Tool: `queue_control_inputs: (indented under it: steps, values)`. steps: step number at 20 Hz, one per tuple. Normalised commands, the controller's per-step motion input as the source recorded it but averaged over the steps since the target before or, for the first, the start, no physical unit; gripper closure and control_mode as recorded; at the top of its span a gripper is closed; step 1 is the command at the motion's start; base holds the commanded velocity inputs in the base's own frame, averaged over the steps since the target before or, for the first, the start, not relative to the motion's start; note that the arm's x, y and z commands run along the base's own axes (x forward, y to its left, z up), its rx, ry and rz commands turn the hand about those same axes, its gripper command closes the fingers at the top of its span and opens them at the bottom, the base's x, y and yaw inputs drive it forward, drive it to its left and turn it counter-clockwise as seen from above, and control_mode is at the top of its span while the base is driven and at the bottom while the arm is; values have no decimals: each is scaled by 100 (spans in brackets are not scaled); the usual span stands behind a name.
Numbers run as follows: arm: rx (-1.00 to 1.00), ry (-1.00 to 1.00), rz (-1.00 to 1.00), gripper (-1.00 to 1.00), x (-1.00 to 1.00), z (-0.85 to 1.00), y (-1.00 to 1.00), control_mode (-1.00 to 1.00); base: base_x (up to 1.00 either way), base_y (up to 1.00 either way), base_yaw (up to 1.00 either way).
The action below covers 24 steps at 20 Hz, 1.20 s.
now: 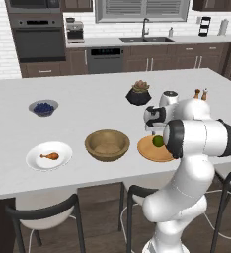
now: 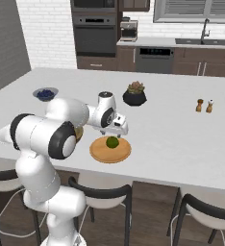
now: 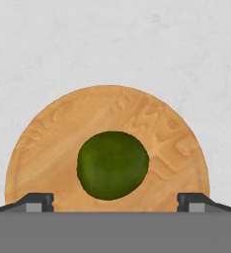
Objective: Pick the chicken drumstick and lime from their plates and place them in the bowl. Then put the bowl in the fridge.
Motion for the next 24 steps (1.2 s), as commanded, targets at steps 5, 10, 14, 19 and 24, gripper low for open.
queue_control_inputs:
  steps: [5, 10, 14, 19, 24]
  values:
    - [0, 0, 0, -100, 8, -44, -2, -100, 0, 0, 0]
    - [0, 0, 0, -100, 0, -34, -5, -100, 0, 0, 0]
    - [0, 0, 0, -100, 0, -25, 0, -100, 0, 0, 0]
    - [0, 0, 0, -100, 2, -17, 0, -100, 0, 0, 0]
    - [0, 0, 0, 100, 0, -9, 0, -100, 0, 0, 0]
